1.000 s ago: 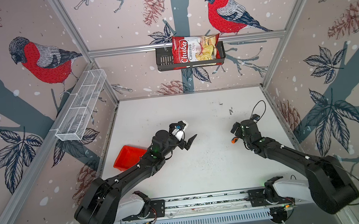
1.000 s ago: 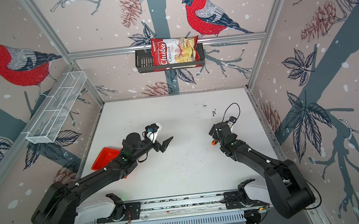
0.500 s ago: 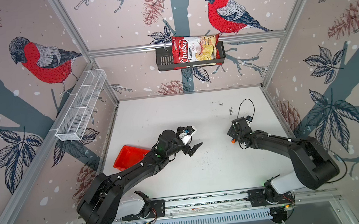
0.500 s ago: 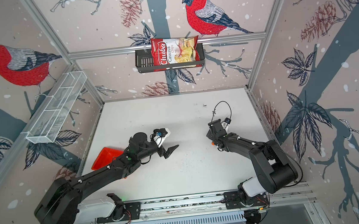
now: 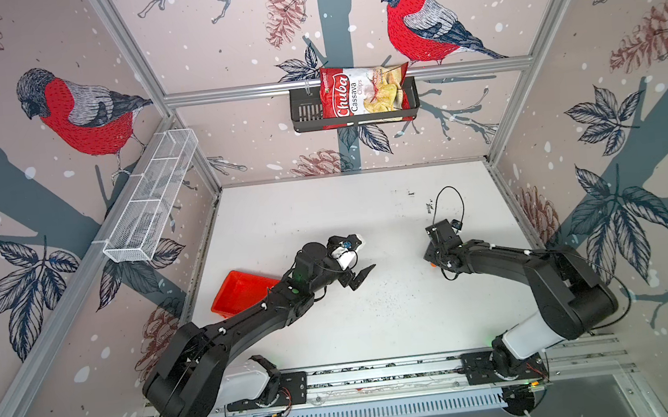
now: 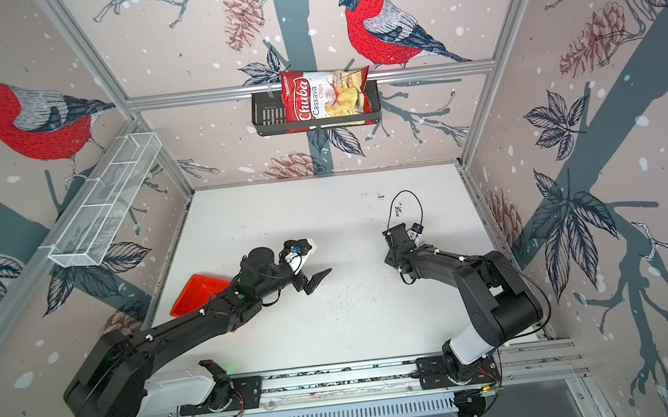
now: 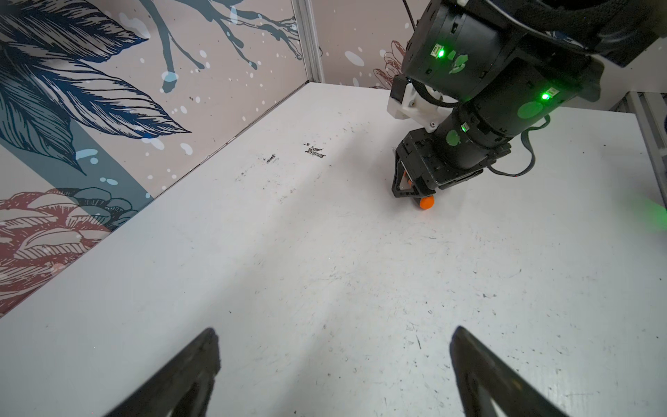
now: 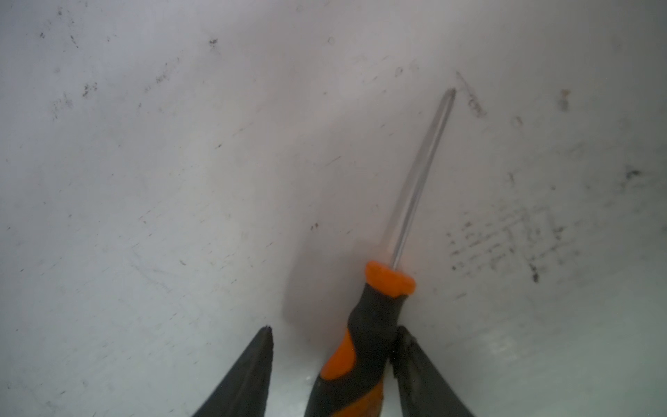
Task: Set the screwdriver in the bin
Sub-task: 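Close the right gripper on the screwdriver handle while the left arm reaches forward, then lift the screwdriver with the right gripper toward the waiting left gripper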
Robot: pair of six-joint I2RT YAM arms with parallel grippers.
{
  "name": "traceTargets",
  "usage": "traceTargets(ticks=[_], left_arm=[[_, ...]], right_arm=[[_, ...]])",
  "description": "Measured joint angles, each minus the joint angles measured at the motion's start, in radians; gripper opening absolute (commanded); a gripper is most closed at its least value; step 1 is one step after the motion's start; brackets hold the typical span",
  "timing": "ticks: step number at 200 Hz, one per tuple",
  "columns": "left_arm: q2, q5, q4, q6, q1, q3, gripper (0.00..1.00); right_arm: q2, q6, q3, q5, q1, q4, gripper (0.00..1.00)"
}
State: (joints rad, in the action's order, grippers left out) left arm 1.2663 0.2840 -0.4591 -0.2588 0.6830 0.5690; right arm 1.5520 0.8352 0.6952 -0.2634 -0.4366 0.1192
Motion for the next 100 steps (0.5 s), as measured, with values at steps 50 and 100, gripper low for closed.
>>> traceTargets(ticks=[50, 100], left_arm=[[0.001, -0.007, 0.000, 0.008, 0.001, 0.000, 0.98], [0.012, -0.023, 0.002, 0.011, 0.001, 0.024, 0.98]], right_arm=[[0.014, 0.000, 0.015, 0.003, 0.002, 0.017, 0.34], [0.012, 0.000, 0.027, 0.004, -0.008, 0.048, 0.19]])
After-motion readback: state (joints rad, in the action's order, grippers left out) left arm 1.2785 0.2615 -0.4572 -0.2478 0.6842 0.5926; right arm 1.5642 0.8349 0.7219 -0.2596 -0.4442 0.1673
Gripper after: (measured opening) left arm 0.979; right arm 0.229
